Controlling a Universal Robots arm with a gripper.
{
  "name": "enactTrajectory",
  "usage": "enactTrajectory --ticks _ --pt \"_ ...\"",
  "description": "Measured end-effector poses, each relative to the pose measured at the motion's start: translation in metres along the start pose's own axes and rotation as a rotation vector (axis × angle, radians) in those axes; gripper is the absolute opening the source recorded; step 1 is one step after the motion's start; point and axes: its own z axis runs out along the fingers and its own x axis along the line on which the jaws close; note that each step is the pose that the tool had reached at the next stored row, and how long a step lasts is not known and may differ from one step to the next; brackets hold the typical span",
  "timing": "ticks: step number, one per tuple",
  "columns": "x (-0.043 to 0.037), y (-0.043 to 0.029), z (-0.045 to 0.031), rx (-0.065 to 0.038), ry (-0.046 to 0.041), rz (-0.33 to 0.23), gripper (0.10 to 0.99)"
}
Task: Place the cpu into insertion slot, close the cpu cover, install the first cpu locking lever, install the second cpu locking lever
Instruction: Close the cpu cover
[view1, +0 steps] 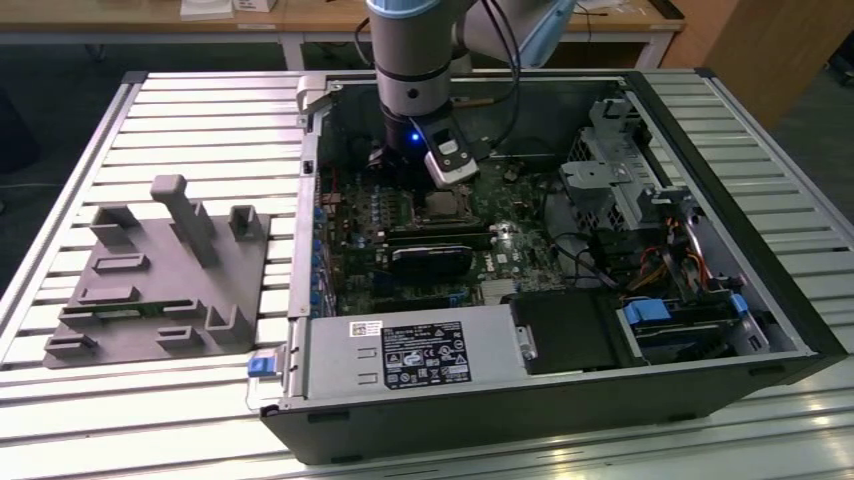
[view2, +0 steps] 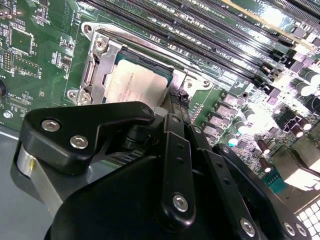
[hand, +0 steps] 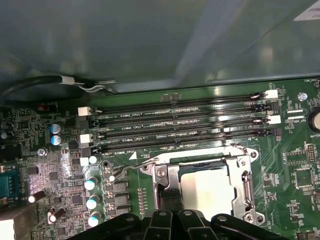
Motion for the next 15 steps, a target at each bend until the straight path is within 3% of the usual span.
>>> enactTrajectory --ticks 7,15 --pt "0.0000 0.0000 -0.0001 0.000 0.0000 0.000 0.106" --pt "-0.0008 0.0005 -0.0109 0.001 0.0000 0.000 0.106"
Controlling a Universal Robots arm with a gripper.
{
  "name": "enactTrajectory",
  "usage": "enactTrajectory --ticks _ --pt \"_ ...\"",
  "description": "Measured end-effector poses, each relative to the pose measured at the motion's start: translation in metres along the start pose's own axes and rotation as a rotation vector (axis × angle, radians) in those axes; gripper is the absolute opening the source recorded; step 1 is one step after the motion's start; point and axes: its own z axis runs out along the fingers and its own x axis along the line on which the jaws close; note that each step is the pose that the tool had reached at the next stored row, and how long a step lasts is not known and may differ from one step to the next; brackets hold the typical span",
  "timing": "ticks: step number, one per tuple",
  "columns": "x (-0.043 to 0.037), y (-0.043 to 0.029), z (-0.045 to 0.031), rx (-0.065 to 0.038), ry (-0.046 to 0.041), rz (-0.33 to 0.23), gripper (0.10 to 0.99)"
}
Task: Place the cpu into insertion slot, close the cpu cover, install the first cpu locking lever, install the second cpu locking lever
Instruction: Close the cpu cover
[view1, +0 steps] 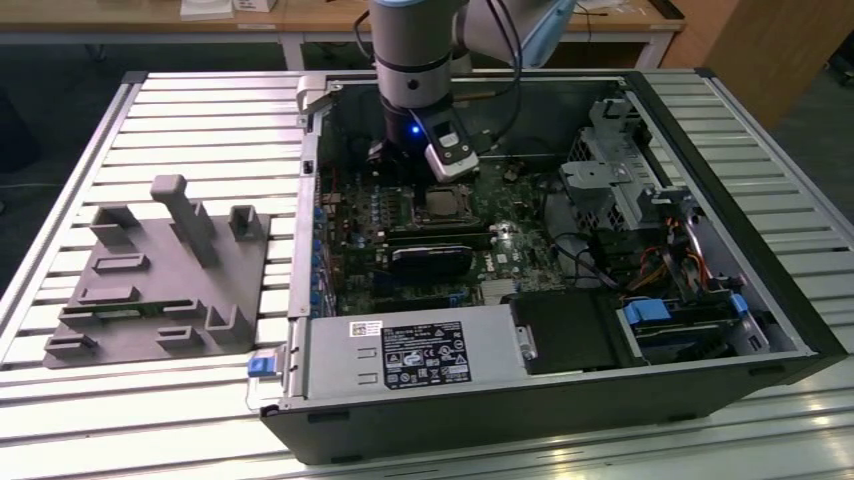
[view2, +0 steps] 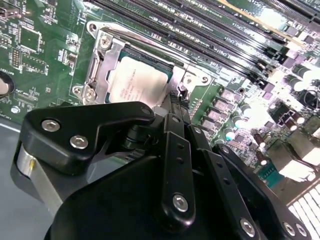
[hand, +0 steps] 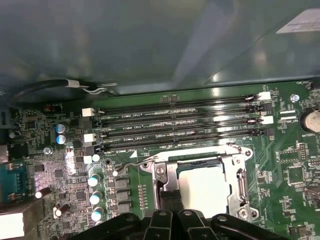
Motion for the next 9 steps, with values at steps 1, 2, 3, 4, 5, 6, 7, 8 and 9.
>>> enactTrajectory --ticks 1,2,3,4,5,6,7,8,9 --pt "0.0000 0.0000 -0.0007 0.000 0.0000 0.000 0.106" --pt "-0.0001 0.0001 -0.0006 0.000 -0.0001 0.000 0.106" --pt "-0.0002 0.0001 -0.0006 0.000 -0.0001 0.000 0.106" --pt "-0.0009 0.0002 -0.0006 0.000 -0.0001 0.000 0.106" --pt "-0.0022 0.0003 -0.0005 0.000 -0.0001 0.000 0.106" --pt "-0.0040 0.0005 -0.0004 0.000 0.0000 0.000 0.106" --pt "-0.0060 0.0007 -0.0002 0.000 0.0000 0.000 0.106" --pt "-0.0084 0.0010 -0.0001 0.000 0.0000 0.000 0.106" --pt "-0.0108 0.0013 0.0001 0.000 0.0000 0.000 0.106"
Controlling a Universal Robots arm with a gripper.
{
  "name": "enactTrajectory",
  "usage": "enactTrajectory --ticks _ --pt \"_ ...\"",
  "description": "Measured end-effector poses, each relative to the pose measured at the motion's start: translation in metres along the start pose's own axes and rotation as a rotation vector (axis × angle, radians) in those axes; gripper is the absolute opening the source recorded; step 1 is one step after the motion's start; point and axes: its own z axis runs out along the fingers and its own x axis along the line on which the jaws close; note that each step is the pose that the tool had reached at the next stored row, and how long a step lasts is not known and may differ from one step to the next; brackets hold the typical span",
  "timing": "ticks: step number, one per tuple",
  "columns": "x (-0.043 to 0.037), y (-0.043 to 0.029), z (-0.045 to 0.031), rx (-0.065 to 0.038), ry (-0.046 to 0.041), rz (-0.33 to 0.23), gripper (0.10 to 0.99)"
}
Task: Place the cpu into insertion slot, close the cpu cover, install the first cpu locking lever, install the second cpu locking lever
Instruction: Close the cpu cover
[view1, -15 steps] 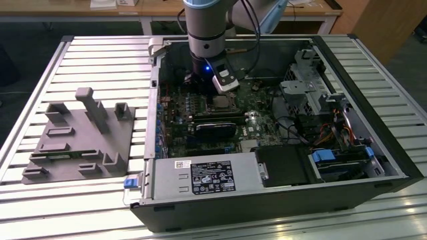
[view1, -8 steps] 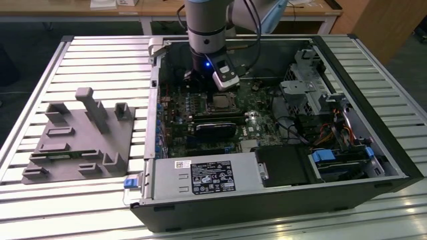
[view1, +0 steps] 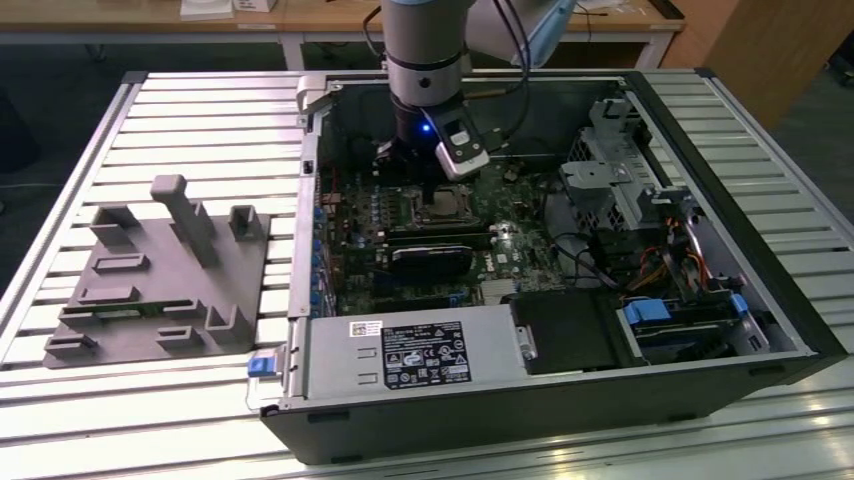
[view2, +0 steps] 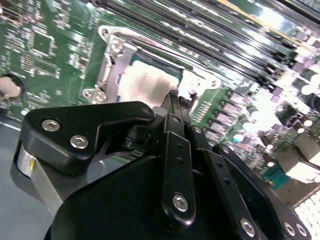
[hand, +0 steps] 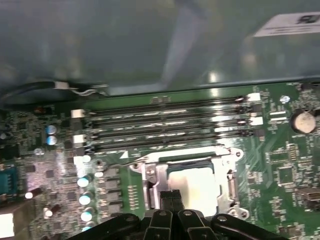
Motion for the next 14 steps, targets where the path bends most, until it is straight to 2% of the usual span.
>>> enactTrajectory --ticks 7,11,14 --pt "-0.0174 0.0020 0.0014 0.000 0.0000 0.000 0.106" --pt "-0.0189 0.0022 0.0011 0.000 0.0001 0.000 0.106" --pt "-0.0192 0.0024 -0.0028 0.000 -0.0001 0.000 0.106"
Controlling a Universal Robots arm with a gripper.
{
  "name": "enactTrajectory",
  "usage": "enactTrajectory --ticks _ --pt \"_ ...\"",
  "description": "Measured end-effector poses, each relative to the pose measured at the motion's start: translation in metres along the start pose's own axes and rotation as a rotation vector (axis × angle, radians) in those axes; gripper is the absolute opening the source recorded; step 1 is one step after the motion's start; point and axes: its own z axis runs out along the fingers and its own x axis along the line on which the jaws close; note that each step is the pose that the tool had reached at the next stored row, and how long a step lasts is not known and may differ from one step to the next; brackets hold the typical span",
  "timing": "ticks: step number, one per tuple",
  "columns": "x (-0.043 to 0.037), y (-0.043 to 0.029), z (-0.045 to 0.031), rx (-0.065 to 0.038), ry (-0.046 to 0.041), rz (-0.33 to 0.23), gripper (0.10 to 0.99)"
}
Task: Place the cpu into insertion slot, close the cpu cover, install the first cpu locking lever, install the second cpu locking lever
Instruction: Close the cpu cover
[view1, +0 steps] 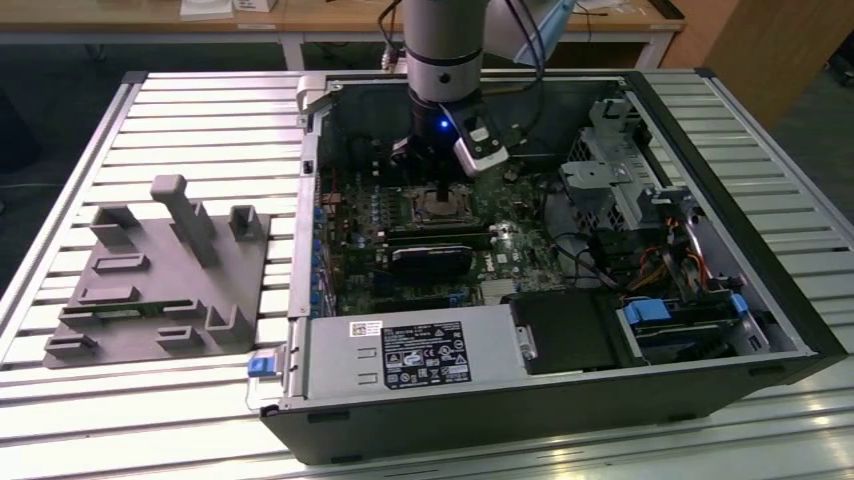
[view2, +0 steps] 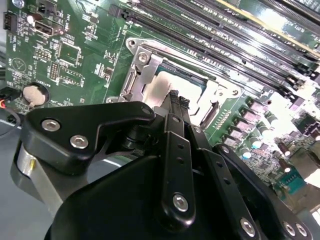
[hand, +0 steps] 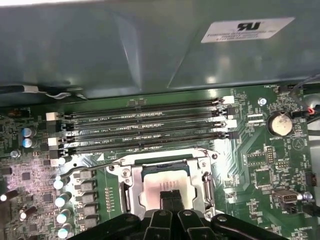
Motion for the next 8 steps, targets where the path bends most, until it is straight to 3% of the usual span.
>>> enactTrajectory --ticks 5,8 --pt "-0.0007 0.0004 -0.0096 0.000 0.0001 0.000 0.106" --pt "-0.0008 0.0005 -0.0112 0.000 0.0000 0.000 0.106"
